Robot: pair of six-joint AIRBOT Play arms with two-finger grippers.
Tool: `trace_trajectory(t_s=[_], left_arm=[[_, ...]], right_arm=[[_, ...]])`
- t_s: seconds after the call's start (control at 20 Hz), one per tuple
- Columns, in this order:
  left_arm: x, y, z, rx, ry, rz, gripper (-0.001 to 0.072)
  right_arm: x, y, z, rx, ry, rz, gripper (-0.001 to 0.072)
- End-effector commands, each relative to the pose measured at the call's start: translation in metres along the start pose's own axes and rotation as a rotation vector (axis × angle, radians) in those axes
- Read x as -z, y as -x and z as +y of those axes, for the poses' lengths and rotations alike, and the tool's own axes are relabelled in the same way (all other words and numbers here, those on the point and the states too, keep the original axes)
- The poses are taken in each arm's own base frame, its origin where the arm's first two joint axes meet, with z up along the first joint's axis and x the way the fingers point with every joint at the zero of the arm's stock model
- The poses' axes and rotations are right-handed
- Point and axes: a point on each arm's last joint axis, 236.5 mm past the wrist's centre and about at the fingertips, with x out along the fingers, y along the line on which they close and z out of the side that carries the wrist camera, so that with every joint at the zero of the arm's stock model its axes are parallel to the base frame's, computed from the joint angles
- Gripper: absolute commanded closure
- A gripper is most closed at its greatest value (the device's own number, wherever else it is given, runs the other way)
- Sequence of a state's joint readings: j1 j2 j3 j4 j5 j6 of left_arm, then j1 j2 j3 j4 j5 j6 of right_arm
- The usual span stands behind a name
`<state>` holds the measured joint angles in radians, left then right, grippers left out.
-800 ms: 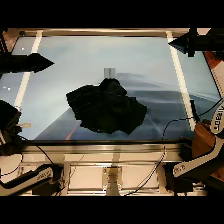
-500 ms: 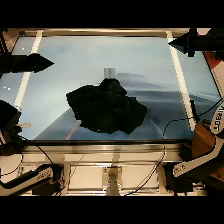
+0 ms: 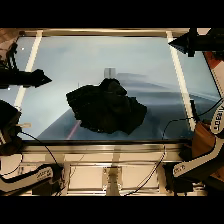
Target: Fold the clothes and pants, and hang the long-sleeved shirts on hangers.
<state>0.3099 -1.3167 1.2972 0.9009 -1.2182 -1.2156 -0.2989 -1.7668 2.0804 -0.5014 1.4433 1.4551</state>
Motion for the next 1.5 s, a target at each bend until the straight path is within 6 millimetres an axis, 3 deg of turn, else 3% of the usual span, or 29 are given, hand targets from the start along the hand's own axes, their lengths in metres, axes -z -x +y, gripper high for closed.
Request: trace_trajectory(t_s=[0.0, 0.25, 0.3, 0.35, 0.4, 0.55, 0.7, 0.75, 0.9, 1.1, 1.25, 1.45], left_arm=[[0.037, -0.018, 0.037, -0.025, 0.114, 0.073, 0.0683], [0.062, -0.038, 0.051, -0.034, 0.184, 0.115, 0.0664], [0.064, -0.042, 0.054, -0.034, 0.191, 0.125, 0.0542], [0.066, -0.046, 0.056, -0.032, 0.200, 0.137, 0.0334], [0.069, -0.050, 0.059, -0.031, 0.230, 0.150, 0.0264], [0.080, -0.069, 0.066, -0.017, 0.338, 0.198, 0.0246], [0.071, -0.089, 0.048, 0.126, 0.387, 0.182, 0.0246], [0.066, -0.096, 0.039, 0.185, 0.381, 0.165, 0.0246], [0.074, -0.118, 0.033, 0.227, 0.395, 0.201, 0.0246], [0.090, -0.146, 0.042, 0.209, 0.459, 0.249, 0.0260], [0.085, -0.154, 0.054, 0.175, 0.471, 0.211, 0.0306], [0.090, -0.166, 0.048, 0.165, 0.454, 0.224, 0.0305]], right_arm=[[-0.008, 0.000, 0.000, 0.003, 0.001, -0.036, 0.0693], [-0.020, 0.001, -0.002, 0.010, 0.001, -0.084, 0.0693], [-0.024, 0.001, -0.002, 0.012, -0.005, -0.103, 0.0694], [-0.025, 0.001, -0.003, 0.011, -0.053, -0.108, 0.0690], [-0.020, 0.000, -0.004, 0.010, -0.091, -0.085, 0.0601], [0.019, -0.007, -0.015, 0.009, -0.139, 0.067, 0.0459], [0.053, -0.013, -0.016, 0.011, -0.169, 0.200, 0.0418], [0.057, -0.017, -0.011, 0.003, -0.178, 0.218, 0.0276], [0.070, -0.031, 0.001, -0.001, -0.162, 0.265, 0.0010], [0.074, -0.042, 0.021, -0.019, -0.114, 0.281, 0.0011], [0.069, -0.040, 0.024, -0.020, -0.104, 0.263, 0.0011], [0.064, -0.042, 0.025, -0.021, -0.108, 0.244, 0.0012]])
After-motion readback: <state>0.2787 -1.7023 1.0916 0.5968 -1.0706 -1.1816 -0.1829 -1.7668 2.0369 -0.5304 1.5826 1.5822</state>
